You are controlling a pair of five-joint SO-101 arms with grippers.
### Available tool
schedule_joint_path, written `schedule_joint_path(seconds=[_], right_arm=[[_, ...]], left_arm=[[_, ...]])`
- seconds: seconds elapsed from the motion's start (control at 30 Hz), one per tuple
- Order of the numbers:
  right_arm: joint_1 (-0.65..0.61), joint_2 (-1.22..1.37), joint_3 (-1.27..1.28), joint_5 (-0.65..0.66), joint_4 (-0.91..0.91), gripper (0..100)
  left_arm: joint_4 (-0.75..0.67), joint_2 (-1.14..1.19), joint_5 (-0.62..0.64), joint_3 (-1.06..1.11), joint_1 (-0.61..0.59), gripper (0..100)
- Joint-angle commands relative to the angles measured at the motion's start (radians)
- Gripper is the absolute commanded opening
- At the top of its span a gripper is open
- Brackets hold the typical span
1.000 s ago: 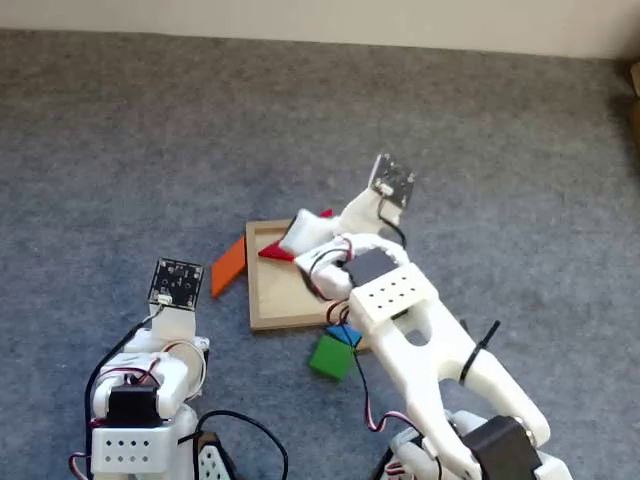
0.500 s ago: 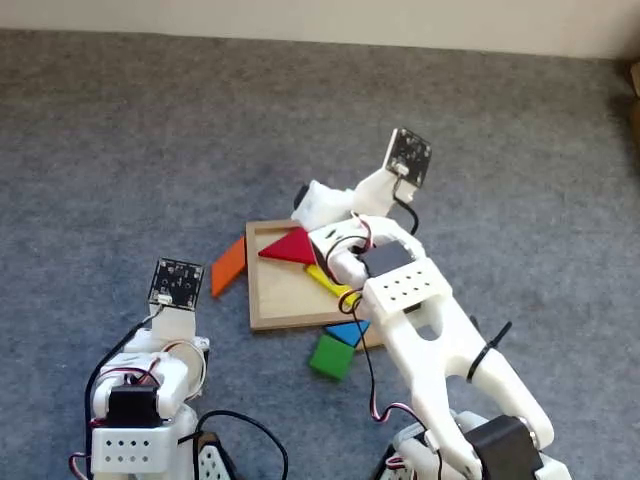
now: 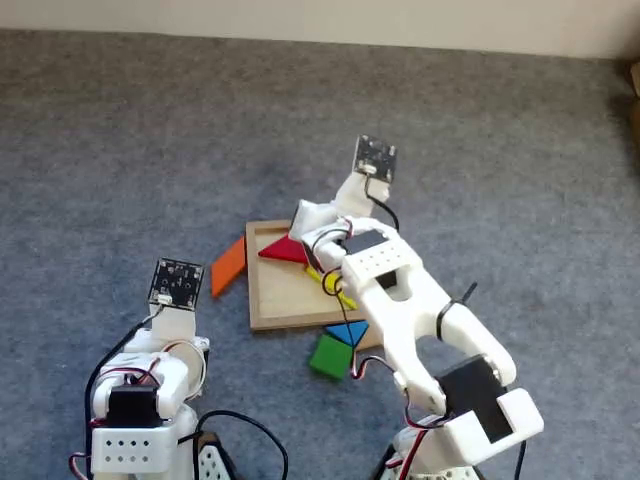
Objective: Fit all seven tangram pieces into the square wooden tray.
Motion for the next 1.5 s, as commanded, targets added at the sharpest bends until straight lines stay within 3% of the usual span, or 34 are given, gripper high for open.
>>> schedule_joint_path(seconds=[0.0,0.23,0.53,1.13,1.47], right_arm=[[0.01,-0.007,-0.07,0.021,-0.027,0.4],[0.004,-0.002,-0.058,0.023,-0.179,0.4],[0.016,0.11,-0.051,0.023,-0.151,0.4],[0.038,0.107,-0.03,0.025,0.091,0.4],[0.039,-0.145,0.058,0.025,0.096,0.4]], left_arm=[[0.006,-0.027,0.003,0.021,-0.012,1],[0.006,-0.027,0.003,0.021,-0.012,1],[0.006,-0.027,0.003,0.021,-0.012,1],[0.006,-0.027,0.003,0.021,-0.012,1],[0.006,-0.027,0.003,0.021,-0.012,1]])
